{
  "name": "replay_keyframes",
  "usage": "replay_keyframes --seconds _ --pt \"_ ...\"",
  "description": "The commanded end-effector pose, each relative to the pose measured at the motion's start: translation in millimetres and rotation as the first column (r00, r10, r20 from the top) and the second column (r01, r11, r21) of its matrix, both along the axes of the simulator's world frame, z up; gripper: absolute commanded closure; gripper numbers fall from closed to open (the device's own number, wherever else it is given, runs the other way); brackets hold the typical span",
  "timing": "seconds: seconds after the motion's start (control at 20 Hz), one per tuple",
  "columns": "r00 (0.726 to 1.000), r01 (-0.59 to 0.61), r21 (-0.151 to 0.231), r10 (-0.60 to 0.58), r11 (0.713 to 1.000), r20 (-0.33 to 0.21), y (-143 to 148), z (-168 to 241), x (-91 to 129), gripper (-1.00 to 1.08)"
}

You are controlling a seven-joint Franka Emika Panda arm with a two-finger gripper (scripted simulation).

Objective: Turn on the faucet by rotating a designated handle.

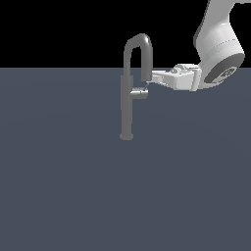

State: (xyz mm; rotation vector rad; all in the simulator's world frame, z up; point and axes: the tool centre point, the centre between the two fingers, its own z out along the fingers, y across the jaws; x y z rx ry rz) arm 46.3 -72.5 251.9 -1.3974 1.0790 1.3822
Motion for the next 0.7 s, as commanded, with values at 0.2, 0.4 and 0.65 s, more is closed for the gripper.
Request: replay_keyframes --seconds 0.2,0.4,0.65 --pt "1.000 -0.002 0.001 0.002 1.000 -0.003 -2.5 -10.4 -9.6 1.08" --pt "1.000 -0.002 0.002 0.002 1.000 -0.010 -5.6 -29.4 -20.6 1.08" --pt "1.000 -0.005 0.000 0.005 1.000 0.014 -4.8 -26.8 -19.1 1.08"
